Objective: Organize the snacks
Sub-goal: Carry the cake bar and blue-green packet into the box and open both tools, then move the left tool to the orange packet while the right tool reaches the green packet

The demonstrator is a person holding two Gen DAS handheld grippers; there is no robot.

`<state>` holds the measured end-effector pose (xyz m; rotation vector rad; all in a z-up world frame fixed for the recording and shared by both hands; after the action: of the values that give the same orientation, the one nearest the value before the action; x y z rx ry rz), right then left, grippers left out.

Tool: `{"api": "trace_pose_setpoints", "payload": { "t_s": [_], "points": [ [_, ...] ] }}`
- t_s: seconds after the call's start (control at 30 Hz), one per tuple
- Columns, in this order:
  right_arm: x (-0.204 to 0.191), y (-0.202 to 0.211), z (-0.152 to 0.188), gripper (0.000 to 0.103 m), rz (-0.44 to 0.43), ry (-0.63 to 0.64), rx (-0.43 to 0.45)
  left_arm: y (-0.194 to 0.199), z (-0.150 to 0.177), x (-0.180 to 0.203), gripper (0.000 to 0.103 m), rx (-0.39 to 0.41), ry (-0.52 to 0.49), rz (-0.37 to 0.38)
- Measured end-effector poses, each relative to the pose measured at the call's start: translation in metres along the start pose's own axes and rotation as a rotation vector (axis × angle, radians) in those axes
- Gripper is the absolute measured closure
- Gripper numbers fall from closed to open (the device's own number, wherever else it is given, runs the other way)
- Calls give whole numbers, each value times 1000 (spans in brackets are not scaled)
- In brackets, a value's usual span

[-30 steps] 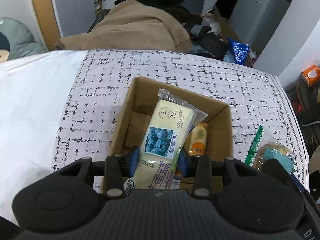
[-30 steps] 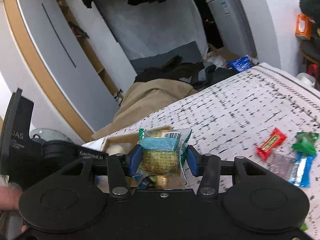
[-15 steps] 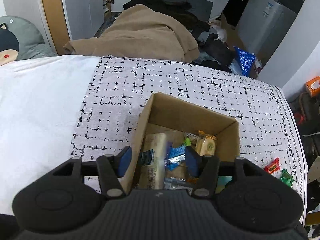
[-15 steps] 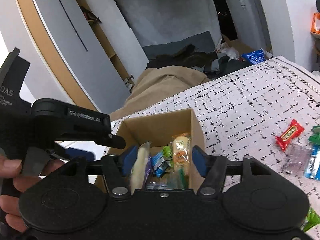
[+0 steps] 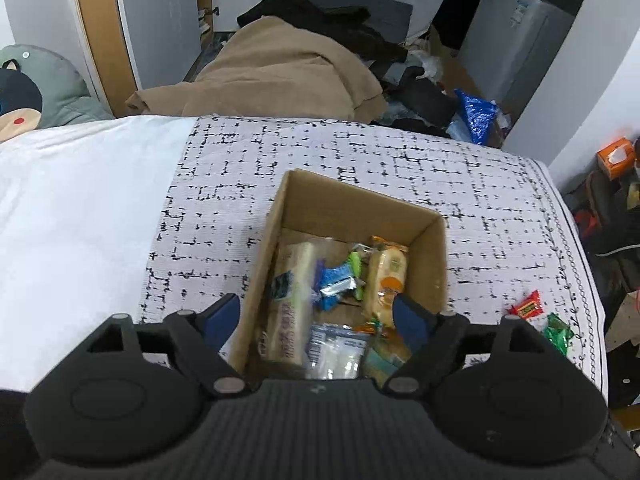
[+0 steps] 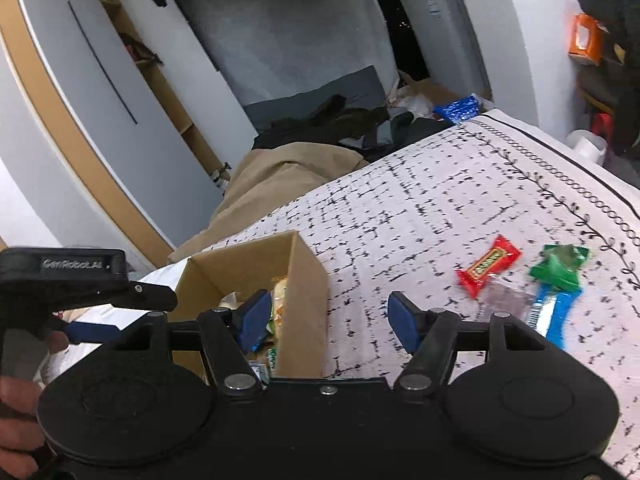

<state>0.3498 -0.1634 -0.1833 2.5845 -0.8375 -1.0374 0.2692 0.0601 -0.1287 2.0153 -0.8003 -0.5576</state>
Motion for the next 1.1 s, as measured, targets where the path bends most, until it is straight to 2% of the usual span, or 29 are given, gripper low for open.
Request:
{"api": "trace_pose_setpoints", "payload": {
  "t_s": [0.07, 0.13, 0.2, 0.47, 0.6, 1.1],
  "points": [
    [3, 7, -2, 33, 5, 0, 8, 5, 5, 5, 7, 17, 0, 22],
    [7, 16, -5, 25, 8, 2, 19, 10, 8, 12, 3, 33, -18, 27],
    [12, 27, -9, 24, 6, 1, 34, 14, 10, 18, 0, 42, -28, 30],
    [46, 62, -14, 24, 27, -27, 45, 30, 25, 54, 0, 74, -100, 72],
    [67, 77, -11, 24, 70, -62, 51, 31, 36, 71, 0, 48, -124, 103],
    [113, 115, -1, 24, 81, -135, 80, 43, 75, 122, 0, 38, -194, 125]
  ]
}}
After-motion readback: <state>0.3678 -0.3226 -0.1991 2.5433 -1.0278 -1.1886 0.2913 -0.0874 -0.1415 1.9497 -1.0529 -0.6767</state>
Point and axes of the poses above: each gripper's, at about its wrist camera, not at the fingertips, and y roughly against the way its jaws point, x to its right, z to its underside, the point moved 5 cm from there along -y, roughly the way its jaws point, and after that the axes turned 13 degrees about -z, right-handed, at the moved point
